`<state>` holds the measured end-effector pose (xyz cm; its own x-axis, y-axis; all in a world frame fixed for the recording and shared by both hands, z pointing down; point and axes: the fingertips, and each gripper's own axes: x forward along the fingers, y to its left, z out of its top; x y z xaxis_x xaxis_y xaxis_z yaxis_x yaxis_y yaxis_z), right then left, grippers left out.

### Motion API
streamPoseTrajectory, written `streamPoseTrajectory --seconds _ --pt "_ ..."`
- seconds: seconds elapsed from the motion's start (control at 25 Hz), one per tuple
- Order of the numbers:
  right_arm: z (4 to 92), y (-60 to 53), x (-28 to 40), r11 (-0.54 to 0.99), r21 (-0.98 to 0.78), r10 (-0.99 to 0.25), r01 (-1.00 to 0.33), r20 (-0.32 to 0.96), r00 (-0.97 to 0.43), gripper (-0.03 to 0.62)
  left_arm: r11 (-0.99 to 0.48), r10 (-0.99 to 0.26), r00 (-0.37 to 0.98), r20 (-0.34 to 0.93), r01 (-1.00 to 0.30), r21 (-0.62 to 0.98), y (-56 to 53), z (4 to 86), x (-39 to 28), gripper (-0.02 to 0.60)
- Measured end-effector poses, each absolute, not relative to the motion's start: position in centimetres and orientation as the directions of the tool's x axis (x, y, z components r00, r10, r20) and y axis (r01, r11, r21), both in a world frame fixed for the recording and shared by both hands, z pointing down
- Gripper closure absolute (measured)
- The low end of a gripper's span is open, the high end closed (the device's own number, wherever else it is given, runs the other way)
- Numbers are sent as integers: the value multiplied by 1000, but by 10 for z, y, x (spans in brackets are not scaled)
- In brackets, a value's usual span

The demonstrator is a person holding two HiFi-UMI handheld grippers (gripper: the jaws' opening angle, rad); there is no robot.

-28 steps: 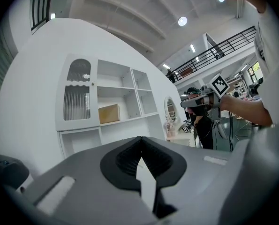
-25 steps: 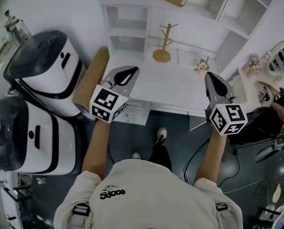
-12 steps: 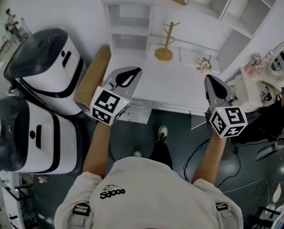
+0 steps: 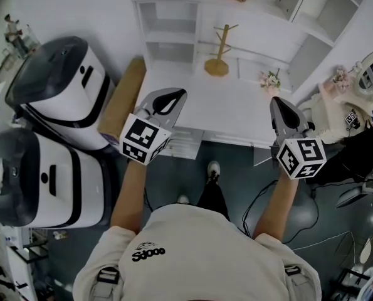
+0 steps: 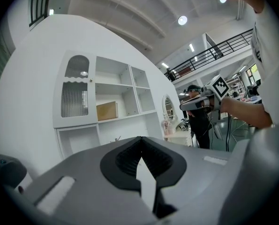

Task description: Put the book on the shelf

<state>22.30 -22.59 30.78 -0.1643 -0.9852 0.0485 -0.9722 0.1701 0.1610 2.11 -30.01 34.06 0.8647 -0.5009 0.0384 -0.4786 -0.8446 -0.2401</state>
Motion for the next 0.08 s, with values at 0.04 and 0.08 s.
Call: streamPoseTrajectory --seconds 0.04,0.08 --pt "308 -226 225 168 160 -986 -973 50 -162 594 -845 -501 865 39 -479 -239 -301 341 22 563" --pt "309 -227 227 166 160 -986 -973 52 -160 594 -845 -501 865 40 -479 -237 -302 342 23 563"
